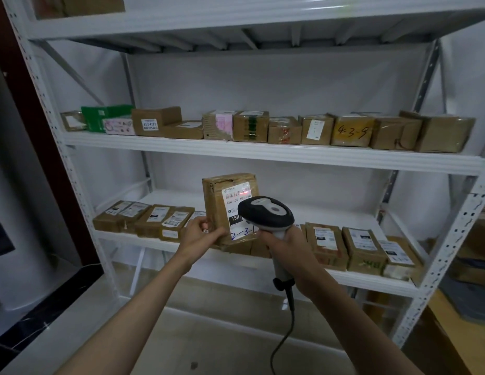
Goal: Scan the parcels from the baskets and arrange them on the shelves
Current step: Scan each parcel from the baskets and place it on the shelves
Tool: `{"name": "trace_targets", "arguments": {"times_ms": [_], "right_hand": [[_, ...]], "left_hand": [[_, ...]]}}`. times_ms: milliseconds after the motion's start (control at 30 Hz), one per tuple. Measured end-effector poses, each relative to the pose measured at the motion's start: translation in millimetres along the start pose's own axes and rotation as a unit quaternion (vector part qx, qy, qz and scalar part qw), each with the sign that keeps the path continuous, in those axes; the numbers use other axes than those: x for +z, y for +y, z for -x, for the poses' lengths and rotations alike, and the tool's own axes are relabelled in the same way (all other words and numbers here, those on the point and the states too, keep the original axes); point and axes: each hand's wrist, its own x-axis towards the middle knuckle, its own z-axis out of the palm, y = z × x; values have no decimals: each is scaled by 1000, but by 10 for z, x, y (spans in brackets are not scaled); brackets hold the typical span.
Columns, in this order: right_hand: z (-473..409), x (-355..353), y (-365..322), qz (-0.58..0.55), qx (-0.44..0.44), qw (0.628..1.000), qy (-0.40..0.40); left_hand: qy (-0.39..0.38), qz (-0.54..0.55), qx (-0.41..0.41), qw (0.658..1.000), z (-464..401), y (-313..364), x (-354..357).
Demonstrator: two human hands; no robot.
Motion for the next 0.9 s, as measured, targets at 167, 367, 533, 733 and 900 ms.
{"name": "trace_targets", "arguments": {"times_ms": [167, 367, 533, 733, 900], "right_hand": [[-24, -79, -2, -29, -15, 999, 18], [-93, -175, 10, -27, -14, 999, 22], [-261, -198, -91, -56, -5, 998, 31], [-606, -125, -309, -115, -10, 993, -1], [-812, 97, -610, -142, -64, 986, -67]], "left_hand": [[-3, -7, 7, 1000, -11, 34, -8], [-1, 9, -7, 1000, 34, 166, -75], [4, -11, -7, 1000, 21, 302, -235], [30, 36, -18, 999, 23, 620, -512], [71, 69, 9, 995, 50, 901, -741]]}}
